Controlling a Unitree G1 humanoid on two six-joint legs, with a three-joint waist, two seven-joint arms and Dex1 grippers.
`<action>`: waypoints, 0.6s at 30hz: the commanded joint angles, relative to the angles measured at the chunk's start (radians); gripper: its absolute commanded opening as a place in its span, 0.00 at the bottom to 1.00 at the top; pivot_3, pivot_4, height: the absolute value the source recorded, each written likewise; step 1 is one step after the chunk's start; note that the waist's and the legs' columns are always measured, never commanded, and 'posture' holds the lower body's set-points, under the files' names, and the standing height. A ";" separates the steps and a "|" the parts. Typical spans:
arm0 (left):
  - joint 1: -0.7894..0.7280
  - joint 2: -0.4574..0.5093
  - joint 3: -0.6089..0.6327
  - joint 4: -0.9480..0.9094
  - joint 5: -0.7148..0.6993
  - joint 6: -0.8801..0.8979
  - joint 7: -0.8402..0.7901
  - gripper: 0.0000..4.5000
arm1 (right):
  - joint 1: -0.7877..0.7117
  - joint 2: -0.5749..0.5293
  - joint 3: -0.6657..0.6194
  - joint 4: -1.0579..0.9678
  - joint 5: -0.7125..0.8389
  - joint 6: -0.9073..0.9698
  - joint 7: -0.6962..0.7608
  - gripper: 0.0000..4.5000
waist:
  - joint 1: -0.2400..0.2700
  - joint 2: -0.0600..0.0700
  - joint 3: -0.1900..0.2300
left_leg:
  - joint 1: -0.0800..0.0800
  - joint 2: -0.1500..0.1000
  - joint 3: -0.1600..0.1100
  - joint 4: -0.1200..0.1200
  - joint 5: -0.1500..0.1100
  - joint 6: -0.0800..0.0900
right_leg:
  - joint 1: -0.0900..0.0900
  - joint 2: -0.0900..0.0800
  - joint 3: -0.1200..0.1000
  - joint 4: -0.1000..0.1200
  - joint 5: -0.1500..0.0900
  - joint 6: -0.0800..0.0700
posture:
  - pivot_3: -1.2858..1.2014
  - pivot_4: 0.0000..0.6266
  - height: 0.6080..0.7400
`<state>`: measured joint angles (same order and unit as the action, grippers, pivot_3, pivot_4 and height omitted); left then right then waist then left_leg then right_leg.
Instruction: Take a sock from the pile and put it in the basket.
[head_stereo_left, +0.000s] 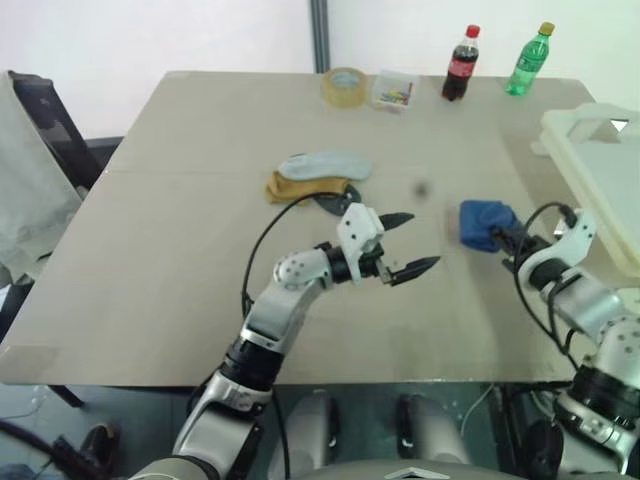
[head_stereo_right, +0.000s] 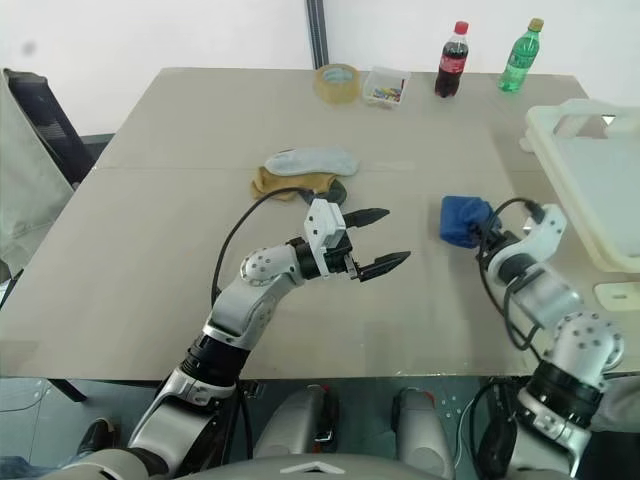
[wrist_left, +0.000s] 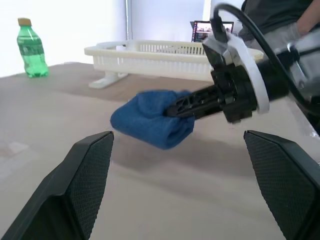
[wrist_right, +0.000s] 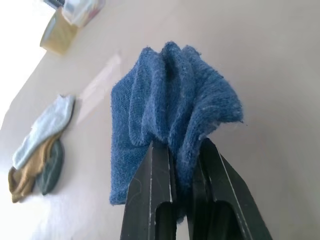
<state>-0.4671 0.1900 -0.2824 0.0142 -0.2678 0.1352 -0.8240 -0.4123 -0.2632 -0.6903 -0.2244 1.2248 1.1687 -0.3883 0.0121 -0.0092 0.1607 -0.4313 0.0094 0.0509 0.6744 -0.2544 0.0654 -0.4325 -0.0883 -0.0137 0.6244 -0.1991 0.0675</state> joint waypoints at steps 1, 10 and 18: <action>-0.009 -0.008 0.004 -0.013 -0.015 -0.032 -0.032 1.00 | -0.065 -0.111 -0.040 0.001 0.212 0.014 -0.129 0.02 | 0.000 0.000 0.000 | 0.000 0.000 0.000 0.000 0.000 0.000 | 0.000 0.000 0.000 0.000 0.000 0.000 | 0.52 0.24 1.00; -0.064 -0.061 0.012 0.022 -0.036 -0.034 -0.055 1.00 | -0.228 -0.416 -0.110 0.274 0.304 -0.198 -0.337 0.02 | 0.000 0.001 0.001 | 0.000 -0.002 0.001 0.002 0.000 0.001 | 0.001 0.002 0.001 0.000 0.000 0.002 | 0.52 0.24 1.00; -0.166 -0.139 0.049 0.083 -0.052 -0.045 -0.034 1.00 | -0.331 -0.472 -0.100 0.556 0.087 -0.396 -0.250 0.02 | -0.003 0.001 0.001 | 0.000 -0.002 0.002 0.006 -0.001 0.002 | 0.002 0.003 0.003 0.000 0.001 0.002 | 0.52 0.24 1.00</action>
<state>-0.6122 0.0663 -0.2437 0.1020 -0.3084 0.1109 -0.8644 -0.7026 -0.7148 -0.7724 0.2992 1.3508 0.8310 -0.6744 0.0094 -0.0082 0.1613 -0.4315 0.0072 0.0536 0.6803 -0.2550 0.0676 -0.4308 -0.0854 -0.0105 0.6249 -0.1983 0.0697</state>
